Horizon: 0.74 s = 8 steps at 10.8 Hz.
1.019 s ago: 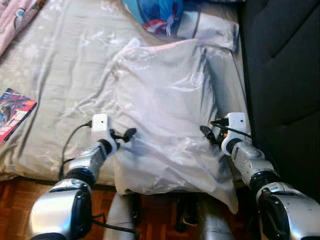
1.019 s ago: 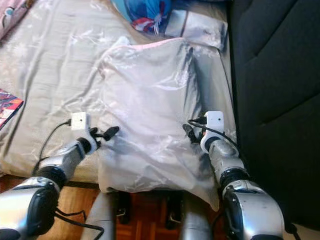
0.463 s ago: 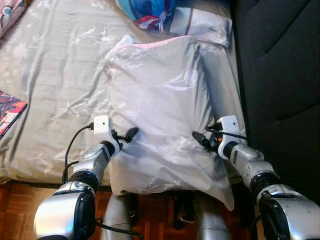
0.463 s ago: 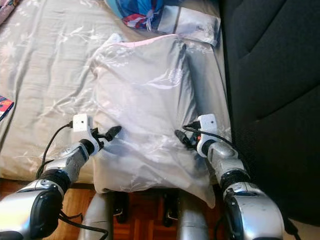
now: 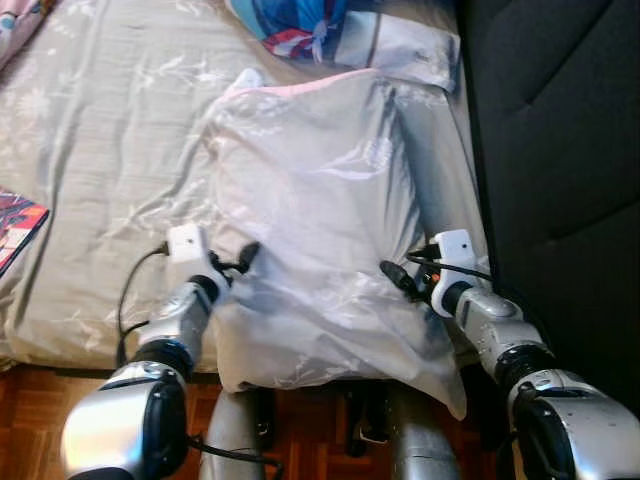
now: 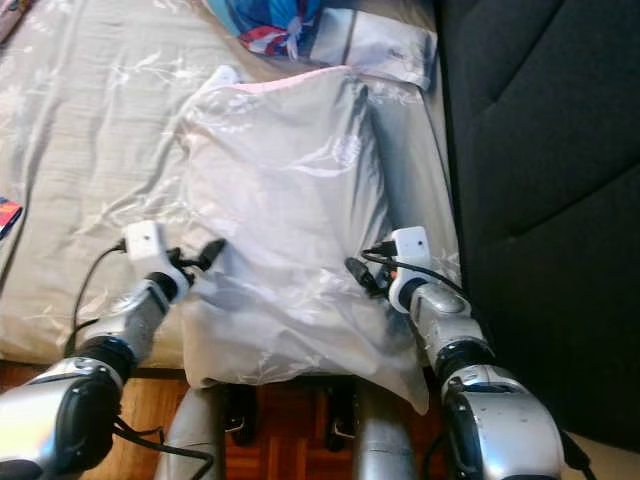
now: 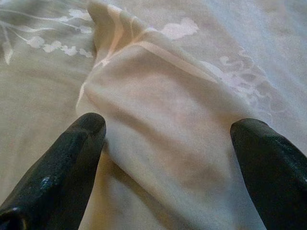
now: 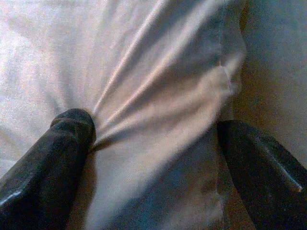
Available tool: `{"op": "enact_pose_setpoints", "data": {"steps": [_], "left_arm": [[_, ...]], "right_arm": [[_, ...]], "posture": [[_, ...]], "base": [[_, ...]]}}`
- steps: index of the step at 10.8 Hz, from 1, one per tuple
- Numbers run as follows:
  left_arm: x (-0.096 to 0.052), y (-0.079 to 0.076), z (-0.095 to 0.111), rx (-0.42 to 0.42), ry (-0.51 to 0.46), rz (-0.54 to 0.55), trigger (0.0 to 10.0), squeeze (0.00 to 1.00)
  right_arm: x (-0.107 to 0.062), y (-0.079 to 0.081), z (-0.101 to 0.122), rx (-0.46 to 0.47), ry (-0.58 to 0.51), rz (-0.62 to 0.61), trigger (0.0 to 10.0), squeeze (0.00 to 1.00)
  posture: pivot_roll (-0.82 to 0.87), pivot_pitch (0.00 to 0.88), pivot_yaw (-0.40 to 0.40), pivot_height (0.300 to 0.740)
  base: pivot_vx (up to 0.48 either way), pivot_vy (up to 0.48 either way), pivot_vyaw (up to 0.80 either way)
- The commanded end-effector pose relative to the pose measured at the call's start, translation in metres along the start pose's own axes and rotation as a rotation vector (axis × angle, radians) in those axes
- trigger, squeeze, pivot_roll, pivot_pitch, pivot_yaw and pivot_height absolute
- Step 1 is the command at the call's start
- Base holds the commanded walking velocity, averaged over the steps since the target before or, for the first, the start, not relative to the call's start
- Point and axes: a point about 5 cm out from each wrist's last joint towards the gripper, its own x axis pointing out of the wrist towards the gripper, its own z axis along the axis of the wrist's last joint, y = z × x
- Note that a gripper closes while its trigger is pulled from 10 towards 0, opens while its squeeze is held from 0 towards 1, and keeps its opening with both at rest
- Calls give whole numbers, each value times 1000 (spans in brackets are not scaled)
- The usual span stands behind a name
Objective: Clean up the room
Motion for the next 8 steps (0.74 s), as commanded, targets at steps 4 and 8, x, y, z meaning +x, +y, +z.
{"op": "enact_pose_setpoints", "data": {"steps": [4, 8], "left_arm": [[-2, -4, -18, -54, 64, 13, 10000, 0], [-9, 10, -33, 37, 176, 107, 10000, 0]], "right_arm": [[3, 8, -9, -13, 19, -10, 10000, 0], [4, 12, -14, -38, 57, 18, 10000, 0]], "posture": [[30, 513, -82, 660], [35, 535, -96, 660]], "base": [[0, 0, 0], [0, 0, 0]]}}
